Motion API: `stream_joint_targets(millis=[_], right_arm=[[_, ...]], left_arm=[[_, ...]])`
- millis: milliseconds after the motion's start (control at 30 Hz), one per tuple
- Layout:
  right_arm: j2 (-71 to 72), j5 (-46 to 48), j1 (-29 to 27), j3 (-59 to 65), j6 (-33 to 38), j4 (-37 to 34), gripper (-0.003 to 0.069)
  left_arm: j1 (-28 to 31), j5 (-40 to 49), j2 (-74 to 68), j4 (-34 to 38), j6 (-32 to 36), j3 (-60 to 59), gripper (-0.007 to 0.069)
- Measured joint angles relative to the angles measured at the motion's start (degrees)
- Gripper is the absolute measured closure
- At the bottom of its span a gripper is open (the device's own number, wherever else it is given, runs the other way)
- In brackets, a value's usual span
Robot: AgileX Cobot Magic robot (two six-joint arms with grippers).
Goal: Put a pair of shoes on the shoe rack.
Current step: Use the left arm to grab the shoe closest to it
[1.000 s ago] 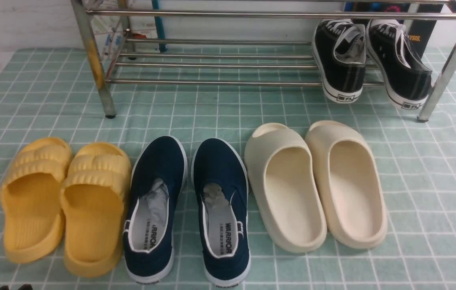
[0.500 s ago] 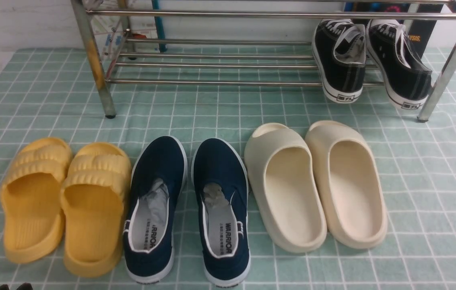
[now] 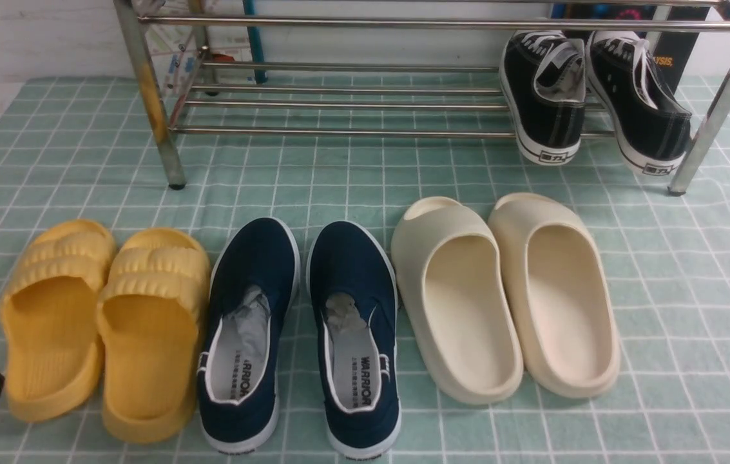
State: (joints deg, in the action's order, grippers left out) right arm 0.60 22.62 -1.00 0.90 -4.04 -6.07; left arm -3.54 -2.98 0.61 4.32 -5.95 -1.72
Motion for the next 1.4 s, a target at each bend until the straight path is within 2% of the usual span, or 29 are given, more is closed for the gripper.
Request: stream_joint_targets(millis=[233, 367, 400, 433, 467, 567, 667, 800, 833, 900, 1000, 1067, 1200, 1300, 1333, 1400], right_arm=[[0.00, 0.00, 0.00, 0.00, 0.00, 0.00, 0.0420], [0.00, 0.00, 0.00, 0.00, 0.00, 0.00, 0.0420], [0.00, 0.00, 0.00, 0.00, 0.00, 0.00, 0.0420], [0.00, 0.00, 0.00, 0.00, 0.00, 0.00, 0.0420], [0.00, 0.00, 0.00, 0.00, 0.00, 0.00, 0.0420], [0.00, 0.00, 0.00, 0.00, 0.00, 0.00, 0.0420], [0.00, 0.00, 0.00, 0.00, 0.00, 0.00, 0.0420], [0.00, 0.00, 0.00, 0.00, 0.00, 0.00, 0.0420], [0.00, 0.00, 0.00, 0.00, 0.00, 0.00, 0.0420], [0.00, 0.00, 0.00, 0.00, 0.00, 0.00, 0.0420], [0.00, 0.00, 0.00, 0.00, 0.00, 0.00, 0.0420], [0.00, 0.00, 0.00, 0.00, 0.00, 0.00, 0.0420], [0.00, 0.00, 0.00, 0.00, 0.00, 0.00, 0.0420], [0.00, 0.00, 0.00, 0.00, 0.00, 0.00, 0.0420], [0.00, 0.00, 0.00, 0.00, 0.00, 0.00, 0.0420], [0.00, 0.00, 0.00, 0.00, 0.00, 0.00, 0.0420]], left_arm=[[0.00, -12.57, 0.00, 0.06, -1.30, 0.00, 0.0386], [0.00, -22.78, 0.00, 0.81, -12.28, 0.00, 0.0386], [0.00, -23.55, 0.00, 0.86, -13.10, 0.00, 0.0386], [0.00, -30.93, 0.00, 1.15, -20.28, 0.00, 0.0386], [0.00, -33.94, 0.00, 1.29, -22.82, 0.00, 0.0386], [0.00, -37.02, 0.03, 1.49, -26.65, 1.59, 0.0386], [0.00, -27.25, -0.13, 0.81, -27.82, 10.98, 0.0416], [0.00, -3.21, -6.48, -2.53, -25.53, 24.30, 0.0527], [0.00, -0.84, -7.00, -2.79, -24.93, 24.77, 0.0540], [0.00, 10.81, -13.75, -5.53, -21.66, 28.24, 0.0618], [0.00, 19.82, -24.03, -6.73, -20.18, 28.78, 0.0638], [0.00, 22.50, -27.59, -6.11, -19.96, 29.08, 0.0638], [0.00, 37.94, -43.49, 3.89, -14.38, 34.79, 0.0638], [0.00, 50.04, -54.54, 14.11, -4.60, 40.82, 0.0638], [0.00, 50.04, -55.27, 14.83, -4.60, 41.22, 0.0638], [-0.25, 58.04, -64.56, 22.63, 3.51, 46.01, 0.0638]])
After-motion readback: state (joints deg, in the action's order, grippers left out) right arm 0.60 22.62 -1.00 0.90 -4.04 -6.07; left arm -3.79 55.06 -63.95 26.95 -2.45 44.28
